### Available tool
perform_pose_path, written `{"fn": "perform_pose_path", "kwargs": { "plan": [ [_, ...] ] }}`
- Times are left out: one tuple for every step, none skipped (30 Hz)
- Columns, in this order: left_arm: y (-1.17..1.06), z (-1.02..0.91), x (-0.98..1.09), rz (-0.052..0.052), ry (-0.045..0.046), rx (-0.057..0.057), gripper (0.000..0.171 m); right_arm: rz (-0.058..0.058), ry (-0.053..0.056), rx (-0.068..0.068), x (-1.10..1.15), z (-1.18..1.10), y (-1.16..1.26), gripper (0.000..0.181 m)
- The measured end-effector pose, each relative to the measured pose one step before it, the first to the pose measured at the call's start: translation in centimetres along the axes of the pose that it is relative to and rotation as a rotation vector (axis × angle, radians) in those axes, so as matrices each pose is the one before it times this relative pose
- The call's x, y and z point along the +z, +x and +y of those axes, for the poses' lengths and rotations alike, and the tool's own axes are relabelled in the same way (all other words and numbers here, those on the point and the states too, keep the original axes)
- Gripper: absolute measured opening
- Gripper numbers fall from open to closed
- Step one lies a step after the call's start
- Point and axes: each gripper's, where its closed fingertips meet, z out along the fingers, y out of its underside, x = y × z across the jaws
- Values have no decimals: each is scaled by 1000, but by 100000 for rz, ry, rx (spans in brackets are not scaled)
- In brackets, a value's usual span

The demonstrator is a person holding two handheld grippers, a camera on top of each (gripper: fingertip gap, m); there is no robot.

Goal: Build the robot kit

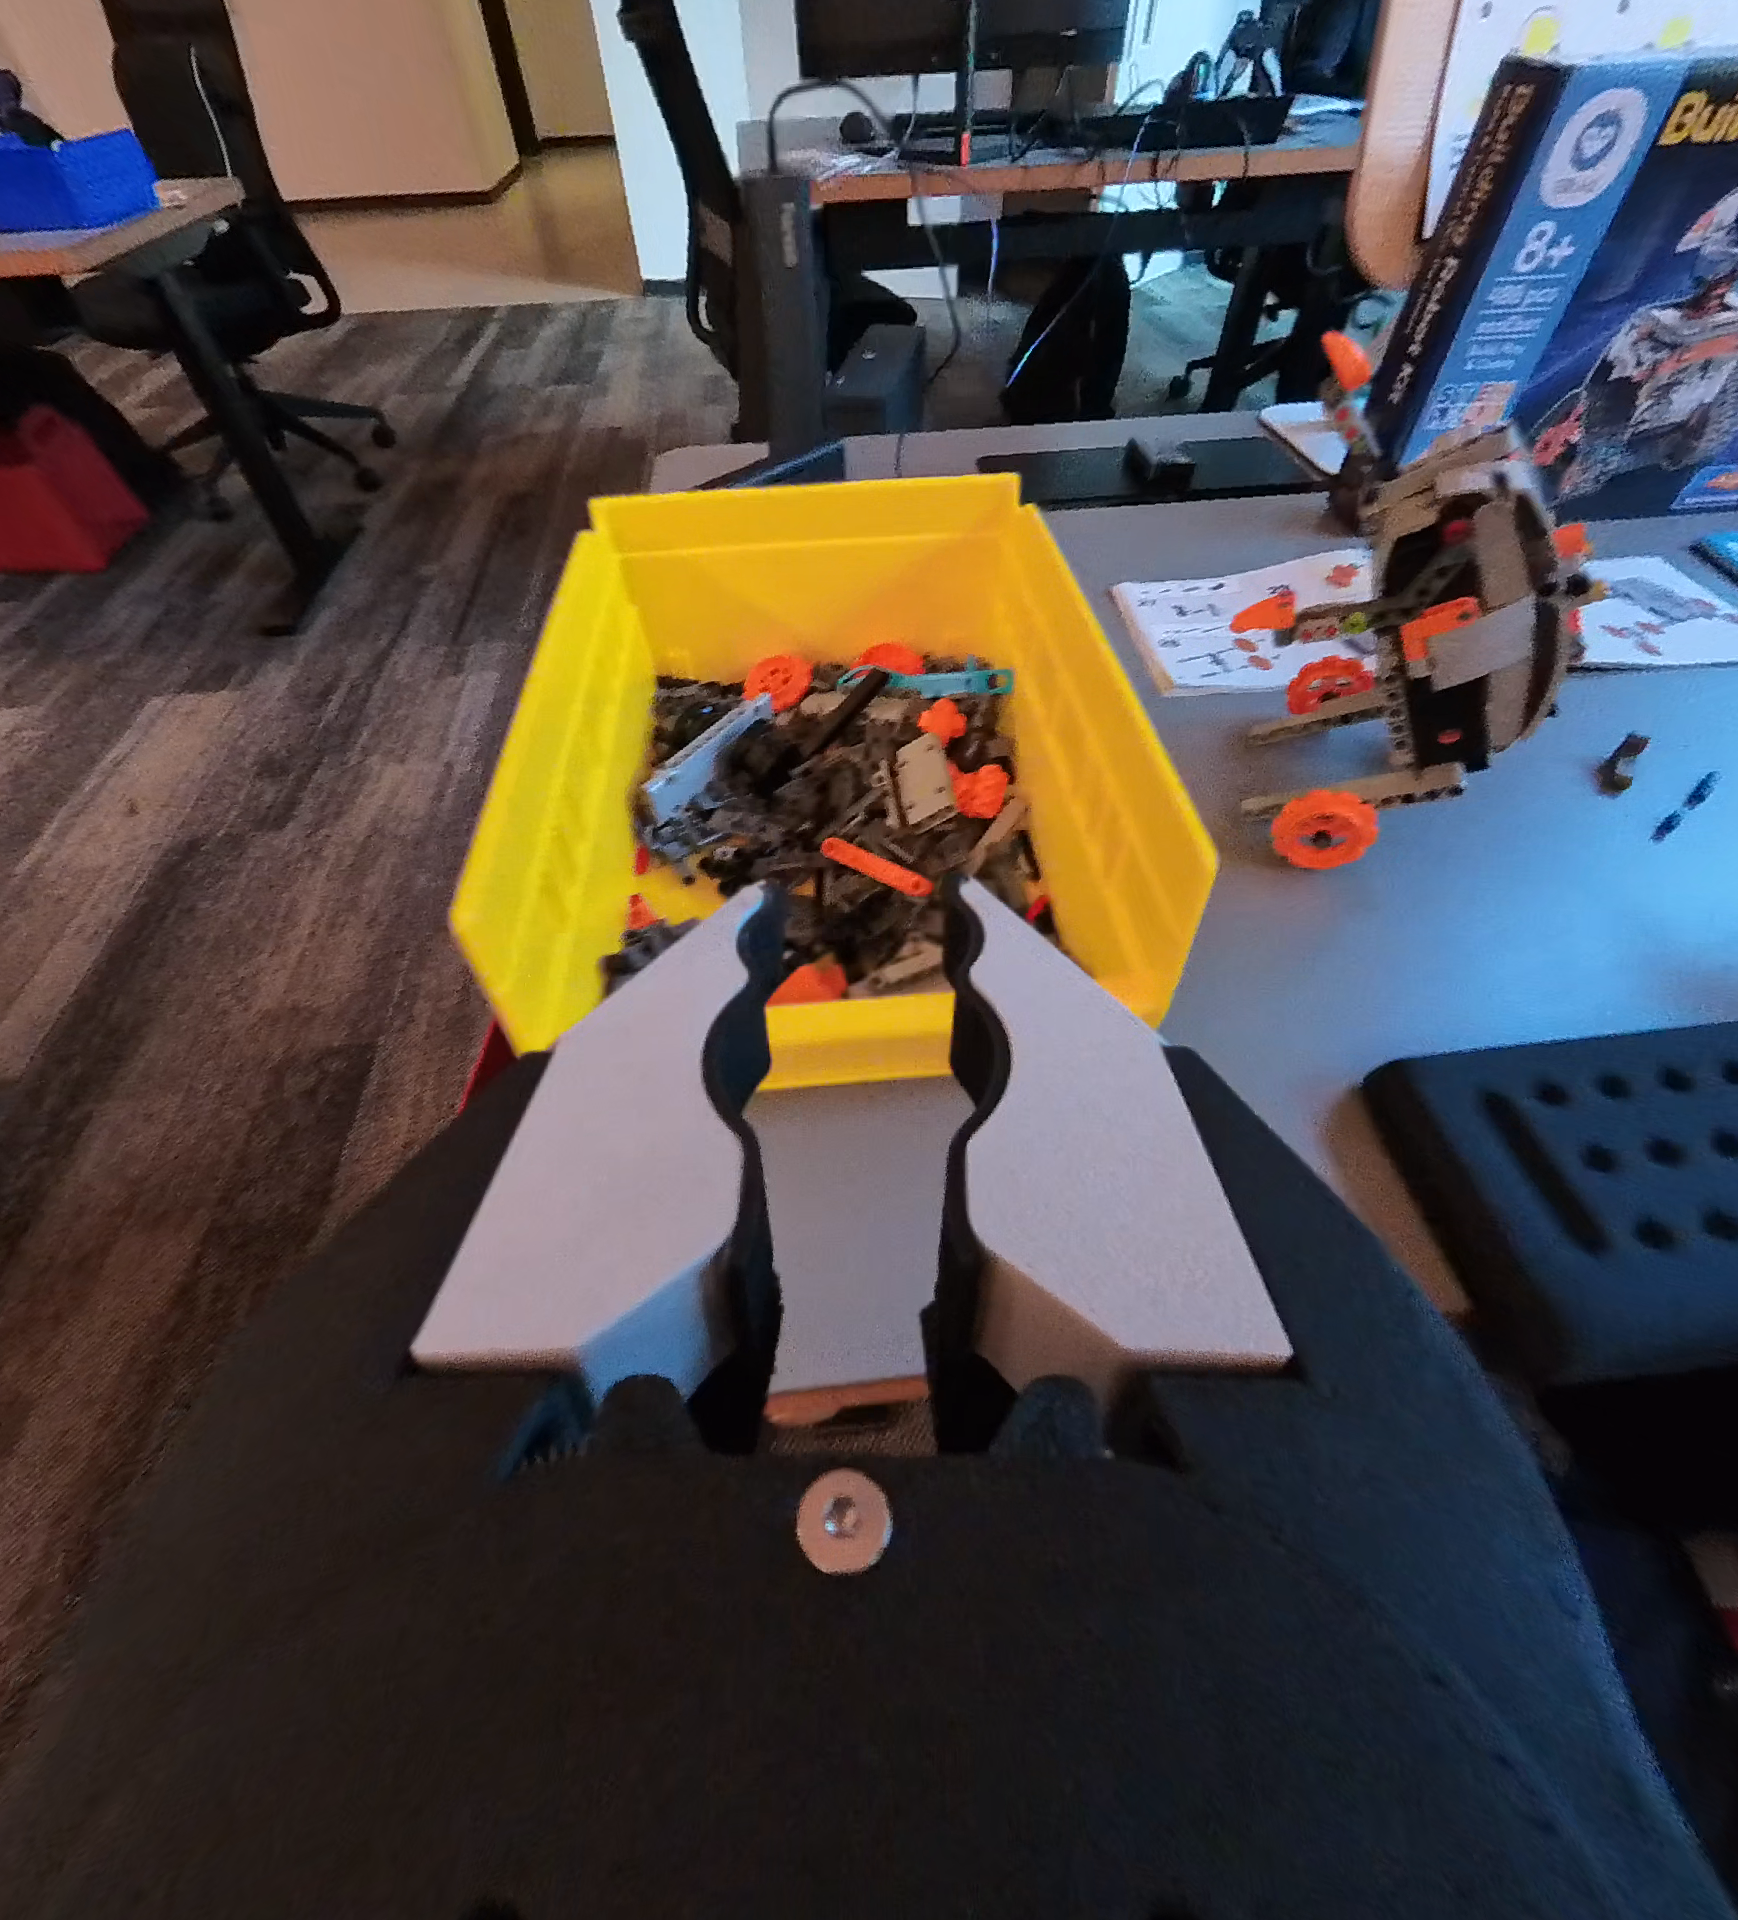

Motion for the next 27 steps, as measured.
{"fn": "perform_pose_path", "kwargs": {
  "plan": [
    [719,-205,418,504,1049,-851,28,-2589,316,-1143,35,421,-366,23],
    [603,-286,376,655,1135,-1332,28,-1977,-378,-1270,50,570,-200,23],
    [551,-417,368,1106,1191,-1520,28,-1582,-929,-459,82,682,-77,23],
    [549,-485,341,1796,680,-1218,28,-2101,-698,251,91,705,-98,23],
    [474,-523,295,1711,-132,-709,28,-2289,-405,250,98,730,-105,22],
    [261,-614,217,684,-562,-188,29,-1525,-543,-81,75,774,6,22],
    [129,-705,119,-296,-441,430,29,-1133,-524,365,31,738,37,22],
    [89,-817,45,-702,132,1016,29,-1738,-163,942,-18,576,-85,22],
    [64,-888,0,-982,892,1242,29,-2152,-43,1890,-66,406,-181,22],
    [34,-882,2,-1055,1237,922,29,-2311,134,2542,-92,249,-237,23],
    [50,-779,53,-761,1119,466,28,-1767,693,2298,-119,95,-206,23],
    [50,-676,122,-505,904,137,28,-1324,726,1870,-124,51,-176,23],
    [27,-568,195,-437,740,-201,29,-1450,684,1264,-115,11,-224,23],
    [37,-497,264,-151,642,-538,28,-1293,733,415,-93,25,-222,23],
    [119,-433,323,342,445,-742,29,-782,602,536,-60,58,-150,22],
    [190,-380,377,757,194,-691,29,-1208,695,972,-9,72,-219,22],
    [275,-325,417,982,-44,-312,29,-1959,445,1199,65,124,-315,22],
    [313,-280,462,995,-211,251,28,-2068,-996,2048,137,271,-286,22],
    [324,-201,520,754,-274,806,28,-1603,-2117,2777,101,274,-213,22],
    [294,-123,605,324,-326,1183,27,-930,-596,2293,10,14,-159,23],
    [272,-8,698,36,-643,1505,26,-481,1202,1720,-65,-208,-114,23],
    [231,120,778,-166,-1421,1730,27,-620,1307,1281,-80,-223,-124,23],
    [140,156,802,-642,-1764,1885,27,-367,450,923,-36,-102,-75,23],
    [57,100,801,-977,-1492,2089,28,2,-41,508,-19,-35,8,23],
    [27,37,769,-886,-1231,2211,29,97,-207,-76,-10,19,27,23],
    [-5,-13,733,-697,-1171,2131,29,297,-516,-605,7,76,51,23],
    [-84,-50,674,-761,-1201,1932,30,522,-924,-726,21,131,88,23]
  ]
}}
